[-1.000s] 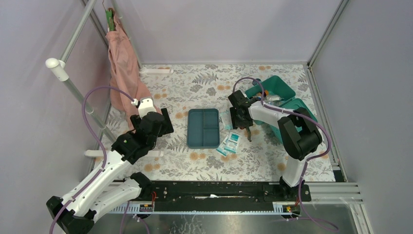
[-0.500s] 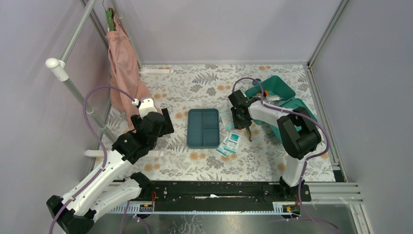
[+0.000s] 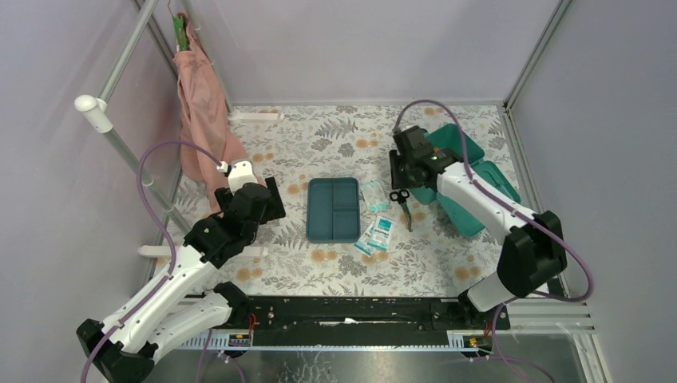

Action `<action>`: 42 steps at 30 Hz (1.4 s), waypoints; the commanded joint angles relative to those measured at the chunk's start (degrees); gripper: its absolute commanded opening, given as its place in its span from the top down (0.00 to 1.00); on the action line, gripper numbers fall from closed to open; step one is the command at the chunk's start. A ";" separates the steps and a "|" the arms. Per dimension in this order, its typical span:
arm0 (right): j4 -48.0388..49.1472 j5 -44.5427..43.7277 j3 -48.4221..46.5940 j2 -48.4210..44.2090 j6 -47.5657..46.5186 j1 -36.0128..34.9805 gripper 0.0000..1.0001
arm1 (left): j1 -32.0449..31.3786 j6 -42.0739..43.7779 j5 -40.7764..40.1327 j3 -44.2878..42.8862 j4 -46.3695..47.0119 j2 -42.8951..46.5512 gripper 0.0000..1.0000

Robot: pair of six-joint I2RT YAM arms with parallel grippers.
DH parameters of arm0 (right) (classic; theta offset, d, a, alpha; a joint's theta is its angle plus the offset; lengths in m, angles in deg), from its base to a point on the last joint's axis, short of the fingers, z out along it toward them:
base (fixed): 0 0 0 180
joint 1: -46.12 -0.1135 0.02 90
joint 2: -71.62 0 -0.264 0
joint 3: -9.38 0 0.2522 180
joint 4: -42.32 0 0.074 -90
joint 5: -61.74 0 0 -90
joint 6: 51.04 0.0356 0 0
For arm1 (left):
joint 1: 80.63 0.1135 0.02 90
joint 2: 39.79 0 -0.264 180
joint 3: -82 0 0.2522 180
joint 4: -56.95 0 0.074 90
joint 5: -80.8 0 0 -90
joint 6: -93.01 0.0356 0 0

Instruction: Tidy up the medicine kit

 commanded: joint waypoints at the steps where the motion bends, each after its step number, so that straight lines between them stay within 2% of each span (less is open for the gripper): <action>1: -2.50 -3.55 -5.45 -3.74 -0.90 3.36 0.66 | -0.44 -0.09 -1.02 0.42 0.02 -0.20 0.01; 7: 0.60 -4.96 -7.77 -2.40 -0.32 11.67 0.66 | -0.45 0.07 -0.51 0.53 0.19 -0.33 0.01; 12: -0.14 -2.86 -12.33 3.70 -0.23 17.61 0.64 | -0.50 0.15 -0.14 0.50 0.30 -0.74 0.01; 14: -0.64 -2.63 -13.71 5.55 -0.57 18.20 0.60 | -0.66 0.21 -0.14 0.63 0.28 -0.73 0.01; 16: -1.12 -3.06 -14.49 6.45 -0.73 18.26 0.49 | -0.71 0.24 -0.15 0.55 0.28 -0.80 0.01; 19: -1.33 -3.25 -14.07 5.69 -0.73 18.26 0.39 | -0.80 0.29 -0.13 0.56 0.25 -0.88 0.01; 27: -2.24 -1.31 -9.31 -2.21 -2.93 18.14 0.38 | -0.88 0.25 -0.07 0.64 0.38 -1.09 0.01; 33: -5.40 2.22 -9.13 -7.57 -2.23 15.34 0.38 | -0.88 0.31 0.35 0.61 0.46 -1.31 0.01; 42: -8.33 1.52 -12.31 -3.55 0.41 -0.66 0.39 | -0.88 0.60 0.81 0.69 0.81 -1.61 0.01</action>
